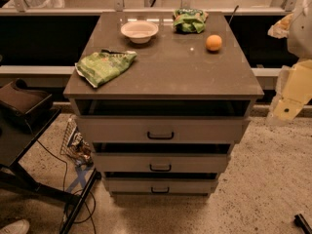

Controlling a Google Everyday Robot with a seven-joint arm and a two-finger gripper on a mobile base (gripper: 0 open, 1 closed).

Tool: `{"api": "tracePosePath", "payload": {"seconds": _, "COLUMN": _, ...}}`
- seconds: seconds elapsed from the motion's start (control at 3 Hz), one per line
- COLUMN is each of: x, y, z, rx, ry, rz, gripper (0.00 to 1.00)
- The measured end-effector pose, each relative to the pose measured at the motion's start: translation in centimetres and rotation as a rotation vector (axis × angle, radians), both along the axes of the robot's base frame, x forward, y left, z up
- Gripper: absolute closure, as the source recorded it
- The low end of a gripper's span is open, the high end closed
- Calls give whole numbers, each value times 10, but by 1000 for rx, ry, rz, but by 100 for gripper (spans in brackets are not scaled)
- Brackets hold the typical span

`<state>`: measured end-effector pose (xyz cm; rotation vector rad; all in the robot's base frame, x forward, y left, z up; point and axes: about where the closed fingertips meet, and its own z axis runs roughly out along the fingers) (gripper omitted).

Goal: Move orange near green jalapeno chip bag

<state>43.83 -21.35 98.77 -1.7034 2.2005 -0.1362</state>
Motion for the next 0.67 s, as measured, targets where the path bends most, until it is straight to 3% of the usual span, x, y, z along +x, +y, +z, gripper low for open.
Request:
{"api": "tracePosePath", "payload": {"seconds": 0.33, "x": 0, "y": 0, "z": 0, "rx": 0, "ry": 0, "rz": 0, "gripper": 0}}
{"api": "tracePosePath", "payload": {"seconds": 0.67, "x": 17, "y": -6, "z": -1, "rx": 42, "ry": -48, "rz": -53, "gripper": 0}}
